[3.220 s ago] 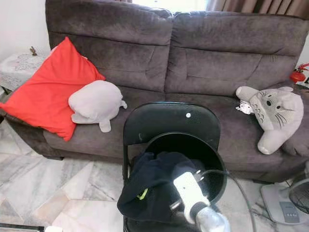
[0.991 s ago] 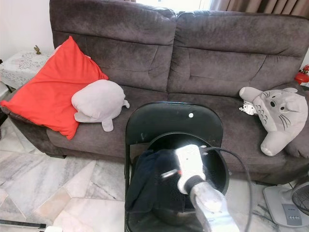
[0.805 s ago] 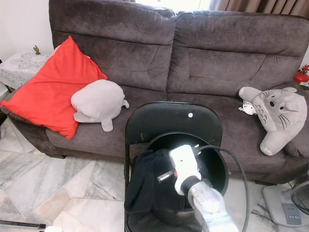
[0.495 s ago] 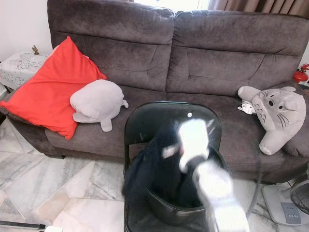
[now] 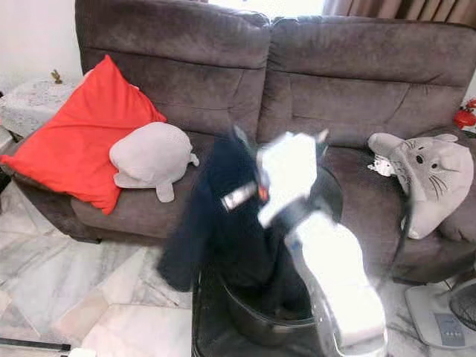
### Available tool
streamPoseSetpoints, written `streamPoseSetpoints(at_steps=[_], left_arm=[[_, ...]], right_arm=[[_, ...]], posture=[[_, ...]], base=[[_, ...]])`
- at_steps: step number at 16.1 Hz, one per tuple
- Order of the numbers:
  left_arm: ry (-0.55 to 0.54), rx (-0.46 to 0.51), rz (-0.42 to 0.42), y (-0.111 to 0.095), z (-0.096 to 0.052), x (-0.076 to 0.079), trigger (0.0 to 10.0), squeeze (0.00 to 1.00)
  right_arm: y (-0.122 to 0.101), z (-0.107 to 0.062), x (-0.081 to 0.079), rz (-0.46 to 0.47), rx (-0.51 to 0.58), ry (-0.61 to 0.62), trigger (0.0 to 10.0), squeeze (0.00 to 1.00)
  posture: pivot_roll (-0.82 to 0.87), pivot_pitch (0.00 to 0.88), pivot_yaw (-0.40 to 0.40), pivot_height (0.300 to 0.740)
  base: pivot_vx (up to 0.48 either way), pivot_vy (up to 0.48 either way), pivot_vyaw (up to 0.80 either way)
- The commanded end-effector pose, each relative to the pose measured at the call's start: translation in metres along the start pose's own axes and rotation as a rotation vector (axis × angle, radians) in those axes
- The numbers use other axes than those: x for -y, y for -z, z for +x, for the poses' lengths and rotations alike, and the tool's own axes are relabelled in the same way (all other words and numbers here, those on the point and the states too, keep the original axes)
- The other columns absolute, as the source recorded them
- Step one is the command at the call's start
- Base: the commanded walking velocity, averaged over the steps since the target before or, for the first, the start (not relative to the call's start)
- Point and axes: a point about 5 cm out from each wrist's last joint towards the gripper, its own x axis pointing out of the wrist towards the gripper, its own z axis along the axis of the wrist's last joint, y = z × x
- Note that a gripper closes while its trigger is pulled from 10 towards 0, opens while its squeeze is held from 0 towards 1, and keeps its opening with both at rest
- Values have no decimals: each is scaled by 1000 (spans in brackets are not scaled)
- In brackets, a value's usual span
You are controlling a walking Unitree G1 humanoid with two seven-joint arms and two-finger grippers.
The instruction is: Hang hanger
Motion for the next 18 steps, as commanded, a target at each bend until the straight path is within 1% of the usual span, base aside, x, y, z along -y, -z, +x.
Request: streamPoseSetpoints(at_steps=[1,2,3,4,5,6,7,8,9,10,11,13,17,18], left_arm=[[1,-27,18,6,-1,-1,10000,0],[2,-27,18,6,-1,-1,10000,0],[2,-26,17,6,-1,0,10000,0],[0,-27,16,6,-1,0,10000,0],[-1,-27,16,6,-1,0,10000,0],[0,-29,16,7,-1,-1,10000,0],[3,-31,19,7,-1,-1,10000,0],[4,-32,20,8,-2,-1,10000,0],[3,-34,22,9,-2,-2,10000,0],[3,-35,24,9,-2,-2,10000,0],[2,-36,26,10,-2,-3,10000,0],[2,-39,29,10,-3,-3,10000,0],[6,-42,36,12,-3,-3,10000,0],[6,-44,38,12,-3,-3,10000,0]], right_arm=[[-1,-3,3,19,11,28,0,0],[15,-6,6,-5,-78,60,0,0],[44,-14,15,-61,-259,137,0,0],[85,-35,28,75,-508,345,0,0],[91,-39,28,103,-548,375,0,0],[106,-45,19,149,-608,398,0,0],[107,-41,11,166,-602,383,4706,0],[108,-38,5,172,-604,363,10000,0],[108,-36,2,183,-593,360,10000,0],[105,-30,-2,169,-558,342,10000,0],[102,-26,-2,120,-531,322,10000,0],[94,-19,-2,16,-489,299,10000,0],[93,-16,-2,-33,-477,280,10000,0],[95,-16,-7,-64,-479,214,10000,0]], posture=[[-136,80,-18,740],[-127,79,-18,740],[-127,79,-18,740],[-127,76,-19,740],[-127,76,-19,740],[-122,70,-17,740],[-118,65,-14,740],[-118,62,-13,740],[-114,55,-10,740],[-112,50,-8,740],[-111,45,-6,740],[-112,33,-3,740],[-109,18,-1,740],[-106,11,-1,740]], base=[[0,0,0],[0,0,0],[0,0,0],[0,0,0],[0,0,0],[0,0,0],[0,0,0],[0,0,0],[0,0,0],[0,0,0],[0,0,0],[0,0,672],[0,0,800],[0,0,800]])
